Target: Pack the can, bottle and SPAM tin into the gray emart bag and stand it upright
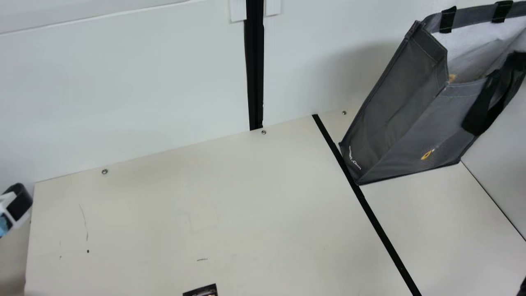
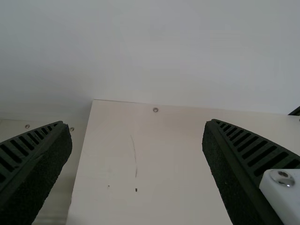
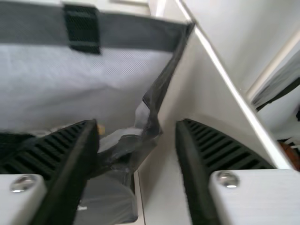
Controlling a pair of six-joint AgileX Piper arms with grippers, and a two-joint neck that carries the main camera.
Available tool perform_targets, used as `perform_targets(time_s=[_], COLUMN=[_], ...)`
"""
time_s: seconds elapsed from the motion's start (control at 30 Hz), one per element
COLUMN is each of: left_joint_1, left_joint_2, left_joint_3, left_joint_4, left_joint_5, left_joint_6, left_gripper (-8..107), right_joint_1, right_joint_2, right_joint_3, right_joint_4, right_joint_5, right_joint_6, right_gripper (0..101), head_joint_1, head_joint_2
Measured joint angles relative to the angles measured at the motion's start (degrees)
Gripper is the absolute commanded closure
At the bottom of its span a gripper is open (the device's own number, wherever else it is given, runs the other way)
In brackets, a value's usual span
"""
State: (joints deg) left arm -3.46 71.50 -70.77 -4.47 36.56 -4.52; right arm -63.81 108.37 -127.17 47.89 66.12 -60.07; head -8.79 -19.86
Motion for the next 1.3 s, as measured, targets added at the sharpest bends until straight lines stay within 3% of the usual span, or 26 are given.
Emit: perform_targets(time_s=[0.17,0.9,1.3], left_joint_1=[0.00,0.00,0.00], left_joint_2=[0.00,0.00,0.00], left_joint_3=[0.00,0.00,0.00], left_joint_4=[0.00,0.00,0.00], left_joint_5=[0.00,0.00,0.00], left_joint_6=[0.00,0.00,0.00], left_gripper=[9,9,9], right_joint_1=[0.53,5.60,13.83], right_joint_2=[0.14,0.75,-2.19], right_joint_3=[-2.85,-17.93,-17.36], right_joint_4=[0.47,3.99,3.79], right_joint_5=[0.27,3.69,3.87], right_joint_6=[0.48,5.28,7.43], right_gripper=[6,6,6], head_joint_1=[0.00,0.09,0.00], head_joint_2=[-0.09,-0.09,-0.09])
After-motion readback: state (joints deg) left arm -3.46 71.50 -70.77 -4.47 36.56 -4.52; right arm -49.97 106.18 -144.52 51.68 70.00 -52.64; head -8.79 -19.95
